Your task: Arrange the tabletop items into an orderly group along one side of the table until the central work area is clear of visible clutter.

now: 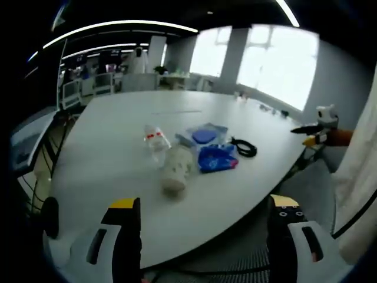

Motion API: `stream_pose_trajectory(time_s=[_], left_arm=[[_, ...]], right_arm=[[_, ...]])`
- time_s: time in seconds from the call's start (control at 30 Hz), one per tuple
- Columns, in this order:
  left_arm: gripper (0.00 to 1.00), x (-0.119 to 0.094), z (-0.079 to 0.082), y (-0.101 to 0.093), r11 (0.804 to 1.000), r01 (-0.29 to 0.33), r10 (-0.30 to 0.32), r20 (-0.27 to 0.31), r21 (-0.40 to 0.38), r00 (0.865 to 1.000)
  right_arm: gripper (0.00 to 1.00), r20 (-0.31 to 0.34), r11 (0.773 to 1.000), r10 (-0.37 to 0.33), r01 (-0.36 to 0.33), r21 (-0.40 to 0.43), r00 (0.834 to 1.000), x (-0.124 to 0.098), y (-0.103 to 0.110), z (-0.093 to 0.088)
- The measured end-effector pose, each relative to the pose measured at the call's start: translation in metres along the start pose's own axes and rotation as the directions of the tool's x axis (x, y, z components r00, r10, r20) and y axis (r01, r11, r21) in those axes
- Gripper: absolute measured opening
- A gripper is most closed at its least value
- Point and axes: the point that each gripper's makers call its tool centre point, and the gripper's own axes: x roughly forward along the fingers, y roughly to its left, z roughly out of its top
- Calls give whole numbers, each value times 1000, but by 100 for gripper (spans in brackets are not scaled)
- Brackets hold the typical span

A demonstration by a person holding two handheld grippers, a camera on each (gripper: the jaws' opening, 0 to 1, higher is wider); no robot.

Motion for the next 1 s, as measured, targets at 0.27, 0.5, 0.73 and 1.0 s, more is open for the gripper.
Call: stream_pose_trajectory(time_s=[0.27, 0.5, 0.73, 1.0], left_arm=[[85, 0, -1, 0, 1000, 1, -1, -3, 2, 1000], [84, -1, 0, 0, 1000, 3, -3, 1, 3, 1000], [84, -1, 0, 1, 1000, -1, 1, -1, 4, 1000], [84, 0, 0, 3, 1000, -6, 6, -4, 5, 1000]], right_arm=[[81, 5, 1000, 0, 0, -4, 1000, 0, -1, 3], [80, 4, 1000, 0, 0, -2, 1000, 0, 0, 3], [80, 9, 1000, -2, 2, -2, 1000, 0, -3, 3], [79, 19, 1000, -6, 6, -1, 1000, 1, -6, 8]])
